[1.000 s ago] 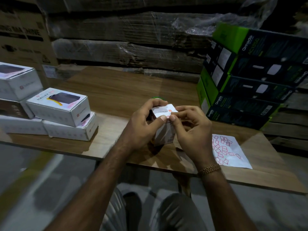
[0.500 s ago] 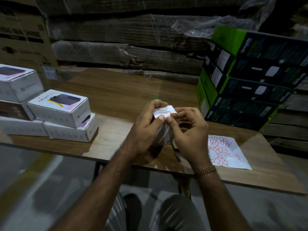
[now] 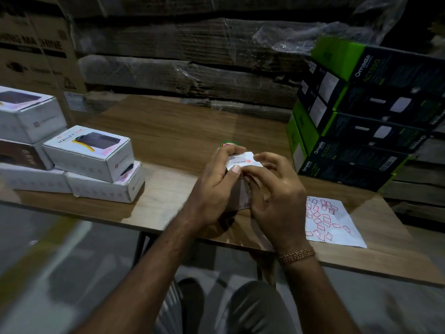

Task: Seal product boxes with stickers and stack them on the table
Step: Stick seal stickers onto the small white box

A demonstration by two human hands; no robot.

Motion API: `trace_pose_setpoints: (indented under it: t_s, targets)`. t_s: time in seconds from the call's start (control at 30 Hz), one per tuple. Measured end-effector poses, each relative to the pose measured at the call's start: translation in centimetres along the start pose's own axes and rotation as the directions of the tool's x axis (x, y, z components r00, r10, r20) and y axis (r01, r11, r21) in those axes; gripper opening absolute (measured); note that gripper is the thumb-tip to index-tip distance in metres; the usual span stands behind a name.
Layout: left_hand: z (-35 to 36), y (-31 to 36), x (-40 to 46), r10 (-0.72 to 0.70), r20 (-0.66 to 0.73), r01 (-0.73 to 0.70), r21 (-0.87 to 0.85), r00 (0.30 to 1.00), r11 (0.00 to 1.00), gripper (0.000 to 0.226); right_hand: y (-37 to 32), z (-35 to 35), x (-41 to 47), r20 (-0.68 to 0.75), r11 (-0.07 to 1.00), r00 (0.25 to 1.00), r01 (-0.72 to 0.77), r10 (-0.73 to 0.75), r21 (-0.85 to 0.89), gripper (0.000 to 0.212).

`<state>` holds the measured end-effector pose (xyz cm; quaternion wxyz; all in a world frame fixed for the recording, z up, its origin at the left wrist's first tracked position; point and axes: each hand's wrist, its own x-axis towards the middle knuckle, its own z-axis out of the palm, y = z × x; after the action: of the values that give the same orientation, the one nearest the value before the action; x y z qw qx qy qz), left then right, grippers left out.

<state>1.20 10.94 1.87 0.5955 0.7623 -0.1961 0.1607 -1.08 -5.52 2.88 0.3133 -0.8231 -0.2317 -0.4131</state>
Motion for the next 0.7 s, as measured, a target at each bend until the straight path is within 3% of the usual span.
trace_pose_setpoints:
  t_s: [0.27, 0.5, 0.7]
  targets:
    - [0.1, 0.2, 0.0, 0.019, -0.007, -0.019, 0.015, 1.000, 1.000, 0.037, -0.7, 0.6, -1.0, 0.007, 0.980, 0.998, 0.058, -0.058, -0.191, 0.031]
    - [0.0, 0.1, 0.0, 0.026, -0.001, -0.026, 0.031, 1.000, 0.999, 0.039, -1.3, 1.0, -0.6, -0.089, 0.972, 0.974, -0.199, 0.210, 0.123, 0.029]
    - [0.1, -0.3, 0.1, 0.024, -0.008, -0.024, 0.025, 1.000, 0.999, 0.039, -0.3, 0.8, 0.2, -0.026, 0.984, 0.989, -0.143, 0.146, 0.101, 0.013]
